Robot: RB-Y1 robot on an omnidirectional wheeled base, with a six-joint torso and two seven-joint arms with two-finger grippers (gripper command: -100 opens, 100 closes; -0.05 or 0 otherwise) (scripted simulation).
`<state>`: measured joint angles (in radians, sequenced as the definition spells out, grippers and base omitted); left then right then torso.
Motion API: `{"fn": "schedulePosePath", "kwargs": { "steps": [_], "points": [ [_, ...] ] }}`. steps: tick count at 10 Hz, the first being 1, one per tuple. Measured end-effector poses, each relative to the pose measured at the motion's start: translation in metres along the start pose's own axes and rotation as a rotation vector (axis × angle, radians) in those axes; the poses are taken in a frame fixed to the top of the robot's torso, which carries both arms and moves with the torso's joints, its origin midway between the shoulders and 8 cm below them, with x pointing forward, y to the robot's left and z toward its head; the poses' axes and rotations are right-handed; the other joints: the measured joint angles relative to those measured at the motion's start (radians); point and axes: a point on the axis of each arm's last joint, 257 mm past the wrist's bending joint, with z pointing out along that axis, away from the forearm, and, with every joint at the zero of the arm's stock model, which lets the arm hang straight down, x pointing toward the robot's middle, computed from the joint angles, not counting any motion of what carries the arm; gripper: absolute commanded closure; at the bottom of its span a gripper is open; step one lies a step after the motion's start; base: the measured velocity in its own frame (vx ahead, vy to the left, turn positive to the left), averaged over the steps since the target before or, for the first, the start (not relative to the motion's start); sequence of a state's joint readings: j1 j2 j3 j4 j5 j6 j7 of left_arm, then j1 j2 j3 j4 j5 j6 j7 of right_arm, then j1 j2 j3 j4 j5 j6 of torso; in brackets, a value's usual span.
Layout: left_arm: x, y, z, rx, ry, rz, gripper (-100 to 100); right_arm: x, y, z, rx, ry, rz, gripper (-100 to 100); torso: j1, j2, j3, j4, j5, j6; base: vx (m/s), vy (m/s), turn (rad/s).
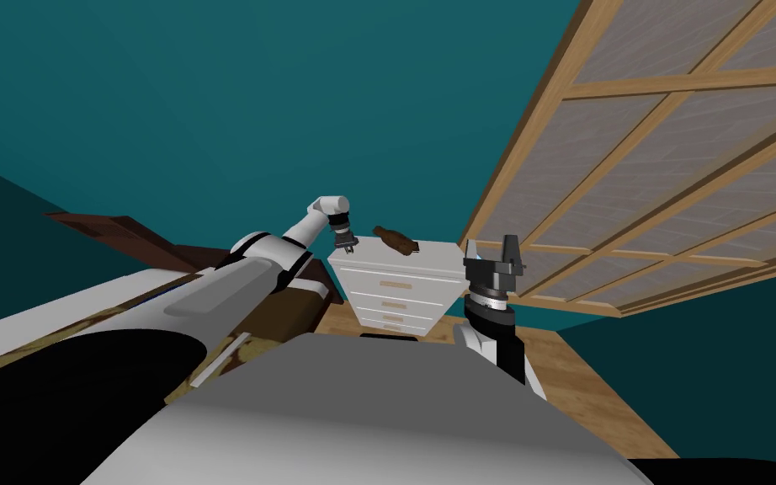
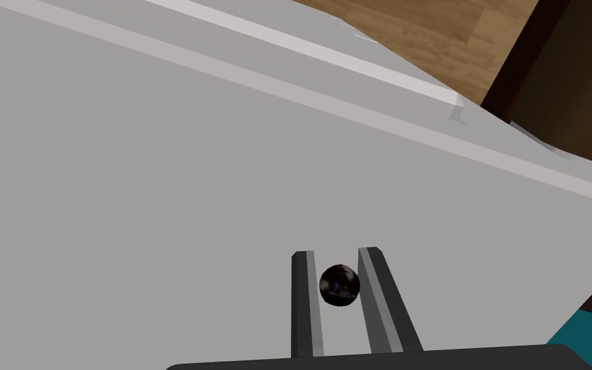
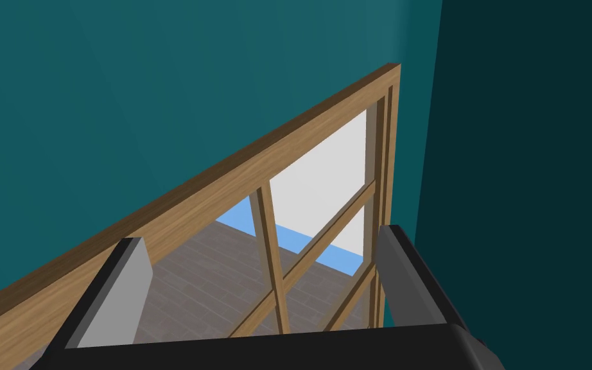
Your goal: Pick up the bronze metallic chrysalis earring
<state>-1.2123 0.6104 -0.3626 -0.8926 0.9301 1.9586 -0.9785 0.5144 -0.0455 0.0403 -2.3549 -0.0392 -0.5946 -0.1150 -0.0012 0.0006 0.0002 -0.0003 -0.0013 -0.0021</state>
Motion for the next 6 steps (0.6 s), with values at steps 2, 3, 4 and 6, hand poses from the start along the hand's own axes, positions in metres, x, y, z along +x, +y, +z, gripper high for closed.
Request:
{"fn": "schedulePosePath", "kwargs": {
  "steps": [2,3,4,6],
  "points": [
    [0.000,0.000,0.000,-0.001,0.000,-0.001,0,0.000,0.000,0.000,0.000,0.000,0.000,0,0.000,0.000,0.000,0.000,0.000,0.000,0.000,0.000,0.000],
    [0.000,0.000,0.000,-0.001,0.000,-0.001,100,0.000,0.000,0.000,0.000,0.000,0.000,0,0.001,0.000,0.000,0.000,0.000,0.000,0.013,0.027,0.061],
    [0.001,-0.005,-0.005,-0.002,-0.002,0.001,100,0.000,0.000,0.000,0.000,0.000,0.000,0,0.002,-0.001,0.000,0.000,0.000,0.000,0.026,0.056,0.048],
    [0.003,-0.011,-0.014,-0.003,-0.003,0.002,0,0.000,0.000,0.000,0.000,0.000,0.000,0,0.003,-0.001,0.000,0.000,0.001,0.000,0.007,0.014,0.000]
  ]
}}
